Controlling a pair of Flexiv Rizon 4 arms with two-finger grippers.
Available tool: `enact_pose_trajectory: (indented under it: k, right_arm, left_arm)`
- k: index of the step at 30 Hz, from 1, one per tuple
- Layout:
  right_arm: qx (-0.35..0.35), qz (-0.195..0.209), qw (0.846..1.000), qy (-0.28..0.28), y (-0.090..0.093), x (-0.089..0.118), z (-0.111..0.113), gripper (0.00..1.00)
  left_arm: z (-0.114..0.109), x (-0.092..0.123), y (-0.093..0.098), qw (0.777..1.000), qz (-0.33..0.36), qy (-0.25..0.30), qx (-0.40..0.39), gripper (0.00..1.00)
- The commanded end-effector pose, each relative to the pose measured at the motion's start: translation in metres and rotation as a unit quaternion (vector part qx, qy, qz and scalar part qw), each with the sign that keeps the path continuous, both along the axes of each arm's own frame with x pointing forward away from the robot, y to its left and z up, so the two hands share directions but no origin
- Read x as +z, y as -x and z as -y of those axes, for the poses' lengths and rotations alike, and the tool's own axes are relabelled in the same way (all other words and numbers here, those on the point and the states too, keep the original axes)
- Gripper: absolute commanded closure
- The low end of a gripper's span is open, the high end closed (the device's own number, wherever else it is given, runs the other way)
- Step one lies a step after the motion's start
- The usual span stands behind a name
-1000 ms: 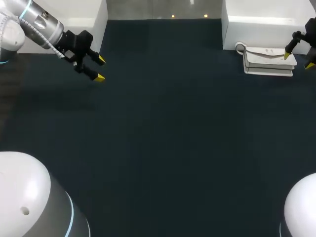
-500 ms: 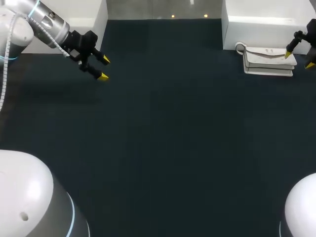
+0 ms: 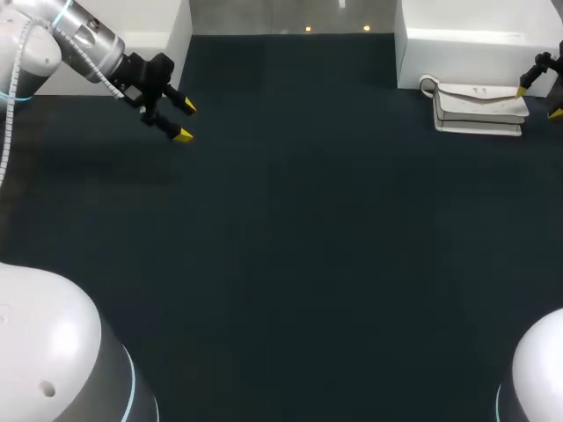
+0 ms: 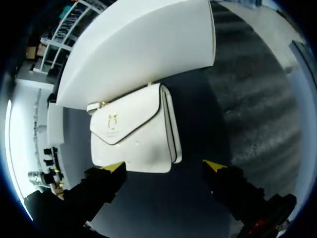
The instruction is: Pick up the bag, open it, inspect its contents, close it, and place it on the opposite side
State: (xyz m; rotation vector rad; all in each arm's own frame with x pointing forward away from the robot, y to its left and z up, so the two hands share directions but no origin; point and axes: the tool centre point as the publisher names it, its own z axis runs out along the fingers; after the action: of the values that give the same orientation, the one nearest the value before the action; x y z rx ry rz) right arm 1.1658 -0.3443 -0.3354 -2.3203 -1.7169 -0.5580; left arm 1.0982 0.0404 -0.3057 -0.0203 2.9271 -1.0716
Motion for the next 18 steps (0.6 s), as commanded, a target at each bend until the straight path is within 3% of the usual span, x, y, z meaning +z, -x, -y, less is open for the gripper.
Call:
enact_pose_trajectory:
  k: [1,8,13,15,18]
  right_arm:
    - [0.021,-0.027,0.998,-0.043,-0.014,-0.01,0.012,0.0]
    - [0.03,-0.015,0.997,-0.076,-0.03,-0.024,0.011,0.0]
    - [0.036,-0.009,0.994,-0.099,-0.039,-0.029,0.009,0.16]
    - [0.037,-0.01,0.994,-0.101,-0.043,-0.03,0.009,0.27]
    - [0.04,-0.011,0.993,-0.106,-0.048,-0.029,0.009,0.33]
  left_arm:
    - [0.0,-0.001,-0.001,1.0,0.0,0.001,-0.001,0.0]
    - [0.0,-0.001,-0.001,1.0,0.0,0.001,-0.001,0.0]
    - [0.0,-0.001,-0.001,1.0,0.0,0.001,-0.001,0.0]
    - [0.0,-0.001,-0.001,1.0,0.0,0.001,-0.001,0.0]
    - [0.0,-0.001,-0.001,1.0,0.0,0.001,-0.001,0.0]
